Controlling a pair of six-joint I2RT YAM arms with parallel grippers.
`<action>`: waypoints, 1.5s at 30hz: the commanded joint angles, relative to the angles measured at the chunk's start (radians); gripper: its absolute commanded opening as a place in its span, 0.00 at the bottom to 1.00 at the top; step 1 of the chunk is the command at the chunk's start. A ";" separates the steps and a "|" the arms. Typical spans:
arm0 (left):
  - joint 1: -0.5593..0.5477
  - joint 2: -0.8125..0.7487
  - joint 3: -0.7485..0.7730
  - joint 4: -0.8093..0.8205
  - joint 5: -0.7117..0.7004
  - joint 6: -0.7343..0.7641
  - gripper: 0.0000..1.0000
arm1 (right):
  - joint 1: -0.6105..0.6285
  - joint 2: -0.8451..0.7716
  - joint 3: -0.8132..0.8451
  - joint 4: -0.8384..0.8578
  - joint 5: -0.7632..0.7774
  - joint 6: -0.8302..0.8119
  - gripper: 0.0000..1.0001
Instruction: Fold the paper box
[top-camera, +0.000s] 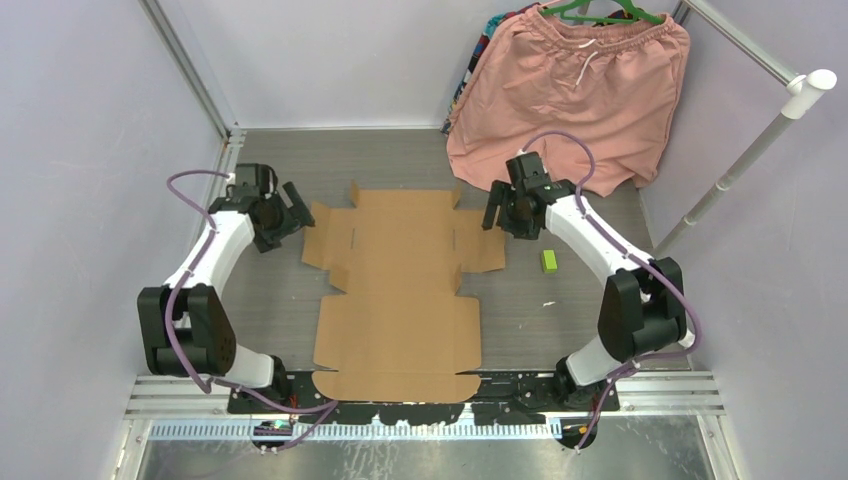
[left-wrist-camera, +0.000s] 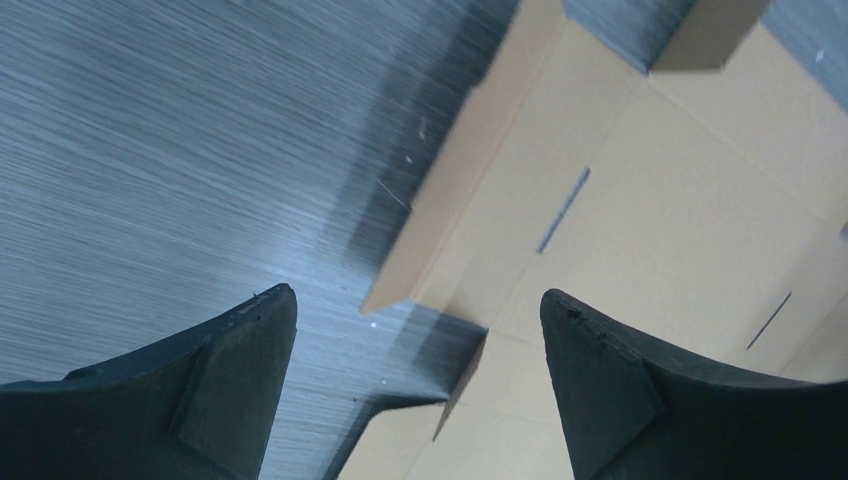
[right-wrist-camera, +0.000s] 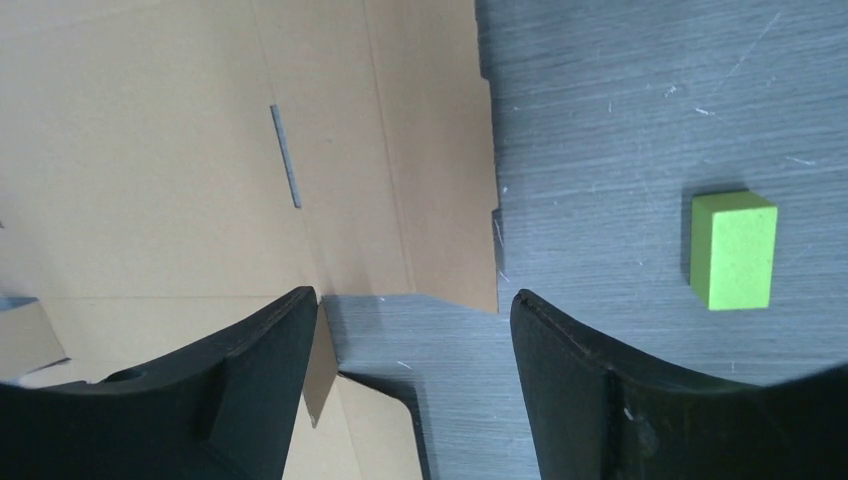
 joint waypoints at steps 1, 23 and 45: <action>0.082 0.013 0.060 0.049 0.044 -0.006 0.92 | -0.022 0.034 0.087 0.028 -0.130 -0.043 0.75; 0.109 -0.172 -0.072 0.035 0.135 -0.038 1.00 | 0.533 0.250 0.457 -0.180 0.011 -0.210 0.68; 0.400 -0.290 -0.213 0.050 0.234 -0.147 1.00 | 0.723 0.845 1.217 -0.411 0.008 -0.081 0.76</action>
